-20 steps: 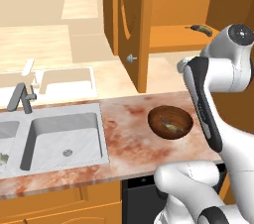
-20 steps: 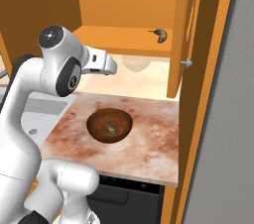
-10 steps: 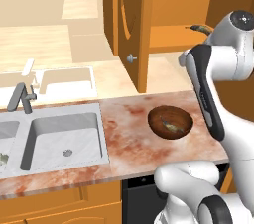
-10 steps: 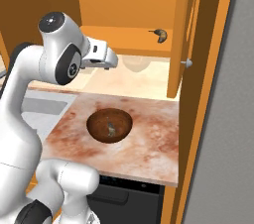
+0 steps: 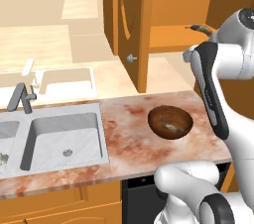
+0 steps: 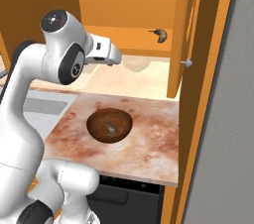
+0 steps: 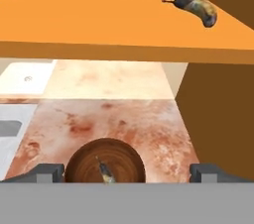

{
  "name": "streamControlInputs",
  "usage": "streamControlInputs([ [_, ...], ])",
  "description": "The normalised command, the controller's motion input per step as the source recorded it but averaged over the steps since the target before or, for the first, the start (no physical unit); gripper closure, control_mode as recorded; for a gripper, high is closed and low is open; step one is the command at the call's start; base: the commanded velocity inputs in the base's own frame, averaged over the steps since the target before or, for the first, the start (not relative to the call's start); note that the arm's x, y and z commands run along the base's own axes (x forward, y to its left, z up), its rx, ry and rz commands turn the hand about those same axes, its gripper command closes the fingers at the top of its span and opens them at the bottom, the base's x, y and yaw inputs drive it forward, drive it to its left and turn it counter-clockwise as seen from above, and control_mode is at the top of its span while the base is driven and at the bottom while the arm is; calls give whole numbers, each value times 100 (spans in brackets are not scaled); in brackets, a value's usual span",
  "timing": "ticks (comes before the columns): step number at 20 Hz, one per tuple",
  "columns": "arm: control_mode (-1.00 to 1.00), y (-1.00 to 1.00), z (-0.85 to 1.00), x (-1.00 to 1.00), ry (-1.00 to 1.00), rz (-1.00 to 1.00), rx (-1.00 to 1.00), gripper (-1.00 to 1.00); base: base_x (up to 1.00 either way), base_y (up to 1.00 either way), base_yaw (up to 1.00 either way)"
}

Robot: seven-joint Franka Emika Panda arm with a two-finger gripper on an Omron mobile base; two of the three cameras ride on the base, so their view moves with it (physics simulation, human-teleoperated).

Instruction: Pick the bananas from the cabinet and place them in one bowl. Pick the garlic from the sink and place it in the other bowl.

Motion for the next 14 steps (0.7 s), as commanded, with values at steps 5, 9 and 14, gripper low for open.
streamControlInputs([
  [5,-100,-6,23,0,-5,0,0,-100,0,0,0],
  [9,-100,-1,24,0,-5,0,0,-100,0,0,0],
  [14,-100,-2,24,1,-6,0,0,-100,0,0,0],
])
